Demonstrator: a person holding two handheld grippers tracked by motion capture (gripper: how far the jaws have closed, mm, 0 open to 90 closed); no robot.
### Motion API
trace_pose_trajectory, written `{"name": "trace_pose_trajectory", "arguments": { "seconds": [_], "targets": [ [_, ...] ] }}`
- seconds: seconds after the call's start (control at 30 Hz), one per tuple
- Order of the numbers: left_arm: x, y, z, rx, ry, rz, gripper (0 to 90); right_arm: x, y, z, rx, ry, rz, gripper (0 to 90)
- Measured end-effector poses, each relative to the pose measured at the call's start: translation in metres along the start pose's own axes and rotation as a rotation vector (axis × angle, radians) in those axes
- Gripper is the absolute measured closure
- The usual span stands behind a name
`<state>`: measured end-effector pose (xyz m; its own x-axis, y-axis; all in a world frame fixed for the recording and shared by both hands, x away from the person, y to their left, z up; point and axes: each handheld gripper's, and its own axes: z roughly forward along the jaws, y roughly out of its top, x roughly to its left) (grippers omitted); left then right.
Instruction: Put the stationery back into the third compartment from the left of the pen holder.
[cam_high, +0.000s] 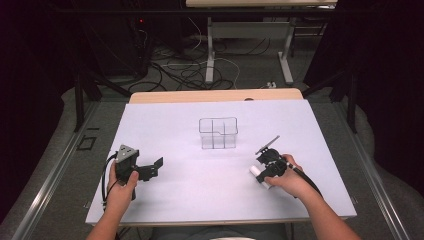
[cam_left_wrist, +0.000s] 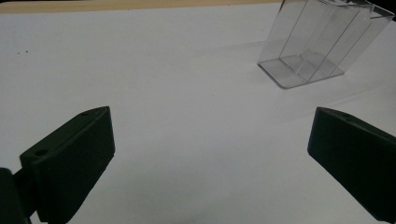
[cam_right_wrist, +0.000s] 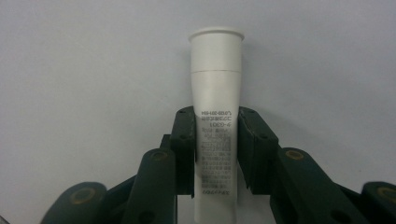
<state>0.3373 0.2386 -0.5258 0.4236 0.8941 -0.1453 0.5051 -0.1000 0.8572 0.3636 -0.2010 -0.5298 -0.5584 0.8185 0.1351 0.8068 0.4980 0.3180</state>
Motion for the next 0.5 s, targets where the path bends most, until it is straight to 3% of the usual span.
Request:
{"name": "trace_pose_trajectory", "arguments": {
  "seconds": [0.17, 0.23, 0.33, 0.47, 0.5],
  "targets": [
    [-0.0004, -0.0001, 0.0001, 0.002, -0.002, 0.002, 0.7, -0.001, 0.0003, -0.0007, 0.003, 0.007, -0.005, 69.5],
    [-0.0003, -0.0001, 0.0001, 0.003, -0.002, 0.002, 0.7, -0.0019, 0.0007, -0.0029, 0.036, 0.014, 0.022, 69.5],
    [-0.0002, -0.0001, 0.0001, 0.002, 0.001, 0.002, 0.7, -0.0066, 0.0008, -0.0033, 0.027, 0.034, 0.023, 69.5],
    [0.0005, -0.0003, 0.0001, 0.003, 0.004, 0.003, 0.7, -0.0088, 0.0012, -0.0038, -0.005, 0.049, 0.034, 69.6],
    [0.0005, -0.0003, 0.0001, 0.003, 0.004, 0.003, 0.7, -0.0079, -0.0002, 0.0014, -0.108, 0.081, 0.055, 69.6]
  ]
}}
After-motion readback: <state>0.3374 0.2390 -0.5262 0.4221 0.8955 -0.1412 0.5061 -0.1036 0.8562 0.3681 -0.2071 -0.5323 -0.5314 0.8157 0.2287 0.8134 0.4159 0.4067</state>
